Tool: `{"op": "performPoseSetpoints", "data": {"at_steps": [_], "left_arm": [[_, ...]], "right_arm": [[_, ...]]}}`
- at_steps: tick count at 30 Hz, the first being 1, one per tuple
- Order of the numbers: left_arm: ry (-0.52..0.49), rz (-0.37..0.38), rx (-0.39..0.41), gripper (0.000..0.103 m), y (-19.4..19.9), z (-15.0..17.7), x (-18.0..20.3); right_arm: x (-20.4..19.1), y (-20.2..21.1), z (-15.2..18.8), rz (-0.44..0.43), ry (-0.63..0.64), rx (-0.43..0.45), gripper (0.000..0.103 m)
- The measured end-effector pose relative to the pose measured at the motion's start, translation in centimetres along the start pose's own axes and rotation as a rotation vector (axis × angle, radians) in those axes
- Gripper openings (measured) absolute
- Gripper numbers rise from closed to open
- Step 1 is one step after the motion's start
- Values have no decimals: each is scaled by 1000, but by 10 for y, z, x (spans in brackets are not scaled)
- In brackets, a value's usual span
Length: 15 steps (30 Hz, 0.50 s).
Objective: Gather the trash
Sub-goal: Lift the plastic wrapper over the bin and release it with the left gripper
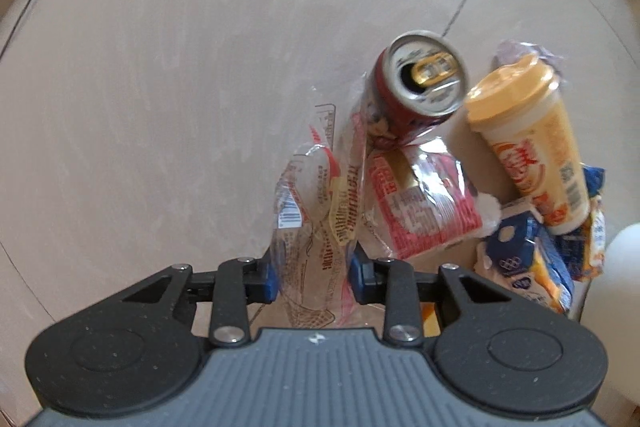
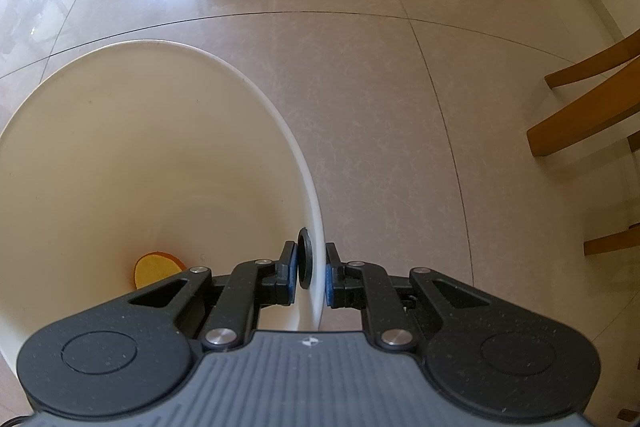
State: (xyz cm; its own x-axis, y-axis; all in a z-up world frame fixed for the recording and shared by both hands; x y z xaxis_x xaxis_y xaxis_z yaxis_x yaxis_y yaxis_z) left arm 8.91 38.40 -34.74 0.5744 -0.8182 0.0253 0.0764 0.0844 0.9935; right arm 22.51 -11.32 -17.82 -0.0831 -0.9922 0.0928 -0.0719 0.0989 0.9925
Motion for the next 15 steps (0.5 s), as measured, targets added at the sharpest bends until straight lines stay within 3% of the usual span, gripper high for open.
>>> {"op": "performPoseSetpoints", "data": {"at_steps": [9,15], "left_arm": [[-173,-27,51,32,58,7,25],[-377,-39,103,32,113,12,68]], "right_arm": [[1,1,0,-6,7,-7,15],[0,-1,-2,-5,27,-15,15]]}}
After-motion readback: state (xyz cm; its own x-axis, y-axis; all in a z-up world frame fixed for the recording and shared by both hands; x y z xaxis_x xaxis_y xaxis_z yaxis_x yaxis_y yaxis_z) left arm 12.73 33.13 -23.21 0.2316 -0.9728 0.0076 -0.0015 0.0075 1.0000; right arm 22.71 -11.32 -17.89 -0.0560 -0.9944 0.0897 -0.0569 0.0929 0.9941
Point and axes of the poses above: each gripper's, at about its wrist camera, not at the fingertips, and y roughly against the way its jaws point, x to its right, z to its underside, the point moved 4 cm from there along -y, roughly the way its jaws point, and after that the axes turned 10 degrees about -x, right-handed, at the moved point
